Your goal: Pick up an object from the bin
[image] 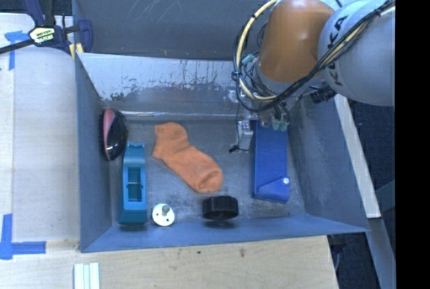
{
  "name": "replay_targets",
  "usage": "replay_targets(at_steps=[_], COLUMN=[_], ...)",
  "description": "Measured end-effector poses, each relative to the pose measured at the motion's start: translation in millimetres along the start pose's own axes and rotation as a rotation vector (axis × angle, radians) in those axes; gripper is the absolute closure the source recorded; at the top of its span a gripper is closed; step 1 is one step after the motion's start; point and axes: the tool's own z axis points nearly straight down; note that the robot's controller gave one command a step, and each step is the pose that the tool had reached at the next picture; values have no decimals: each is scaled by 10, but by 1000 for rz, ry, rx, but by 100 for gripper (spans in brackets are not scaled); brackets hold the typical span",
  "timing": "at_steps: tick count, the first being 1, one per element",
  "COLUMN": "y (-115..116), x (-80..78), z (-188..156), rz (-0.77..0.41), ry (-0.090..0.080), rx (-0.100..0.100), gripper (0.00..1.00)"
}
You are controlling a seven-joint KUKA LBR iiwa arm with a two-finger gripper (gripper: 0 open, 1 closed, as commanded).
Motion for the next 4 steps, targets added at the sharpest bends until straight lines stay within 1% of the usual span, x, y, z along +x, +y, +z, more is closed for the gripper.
replay_targets(at_steps=[1, 2, 3, 4], y=[-1, 345, 887, 879], x=[-18, 74, 69, 122], z=[-52, 388, 510, 756], rz=[0, 67, 52, 161], ry=[-8, -15, -4, -10], rx=[0, 0, 0, -1], gripper=[0, 0, 0, 100])
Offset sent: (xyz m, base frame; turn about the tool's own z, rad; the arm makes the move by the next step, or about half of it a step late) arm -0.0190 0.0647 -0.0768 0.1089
